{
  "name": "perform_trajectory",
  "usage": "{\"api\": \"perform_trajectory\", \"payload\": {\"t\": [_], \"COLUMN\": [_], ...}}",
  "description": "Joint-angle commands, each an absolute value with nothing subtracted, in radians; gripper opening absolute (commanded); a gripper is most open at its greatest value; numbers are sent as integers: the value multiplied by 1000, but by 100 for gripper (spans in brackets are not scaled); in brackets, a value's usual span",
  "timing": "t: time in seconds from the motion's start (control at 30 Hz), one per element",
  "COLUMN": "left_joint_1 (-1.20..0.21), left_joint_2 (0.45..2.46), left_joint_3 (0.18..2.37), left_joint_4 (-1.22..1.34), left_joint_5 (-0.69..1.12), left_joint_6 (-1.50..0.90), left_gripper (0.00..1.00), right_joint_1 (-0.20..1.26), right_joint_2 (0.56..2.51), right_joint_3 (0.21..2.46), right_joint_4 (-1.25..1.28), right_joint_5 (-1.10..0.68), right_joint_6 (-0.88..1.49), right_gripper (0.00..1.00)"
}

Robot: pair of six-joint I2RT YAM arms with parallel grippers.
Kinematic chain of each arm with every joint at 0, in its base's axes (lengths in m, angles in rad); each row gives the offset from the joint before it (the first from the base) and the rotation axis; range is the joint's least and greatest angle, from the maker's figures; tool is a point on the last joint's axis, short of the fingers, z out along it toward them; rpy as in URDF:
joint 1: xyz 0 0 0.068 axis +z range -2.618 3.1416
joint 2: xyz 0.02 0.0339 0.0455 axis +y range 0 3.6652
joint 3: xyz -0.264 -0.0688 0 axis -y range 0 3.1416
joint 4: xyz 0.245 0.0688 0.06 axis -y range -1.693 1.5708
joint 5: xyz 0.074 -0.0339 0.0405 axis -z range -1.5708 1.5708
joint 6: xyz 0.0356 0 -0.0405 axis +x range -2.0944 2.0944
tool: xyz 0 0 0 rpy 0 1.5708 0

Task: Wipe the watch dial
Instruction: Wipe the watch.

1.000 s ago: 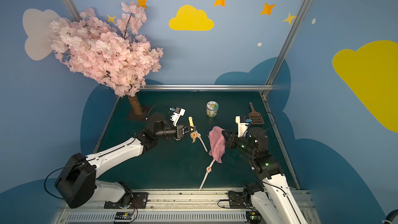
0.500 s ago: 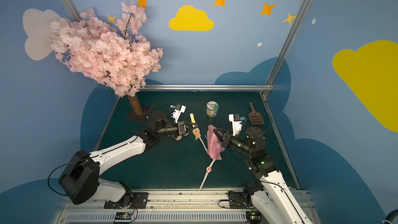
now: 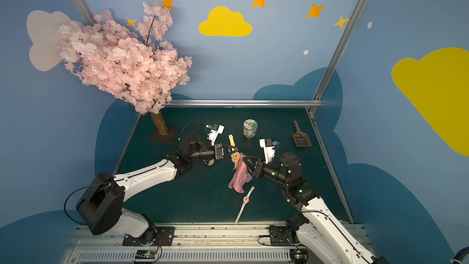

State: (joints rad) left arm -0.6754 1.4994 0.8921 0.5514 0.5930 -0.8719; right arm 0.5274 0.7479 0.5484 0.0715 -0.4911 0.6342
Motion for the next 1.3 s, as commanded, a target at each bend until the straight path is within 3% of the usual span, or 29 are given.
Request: {"api": "perform_trajectory", "payload": {"t": [0.0, 0.3, 0.5, 0.77, 1.0, 1.27], "left_joint_1": [-687, -699, -708, -708, -708, -712], "left_joint_2": [1470, 1471, 1465, 1461, 1446, 1453], "left_joint_3": [870, 856, 845, 844, 822, 819], "left_joint_4": [591, 630, 649, 649, 649, 650], "left_joint_5": [572, 585, 586, 590, 583, 584], "left_joint_6": [-873, -890, -897, -899, -903, -909], "left_gripper": [3, 3, 3, 3, 3, 3], "right_joint_1": [542, 632, 690, 721, 723, 725], "right_joint_2": [759, 852, 891, 929, 847, 859], "right_joint_3": [525, 541, 601, 584, 588, 563], "right_joint_4": [201, 268, 131, 204, 38, 164], "right_joint_5": [-476, -405, -280, -311, -57, -186], "right_joint_6": [681, 693, 649, 648, 661, 658], "right_gripper": [0, 0, 0, 0, 0, 0]}}
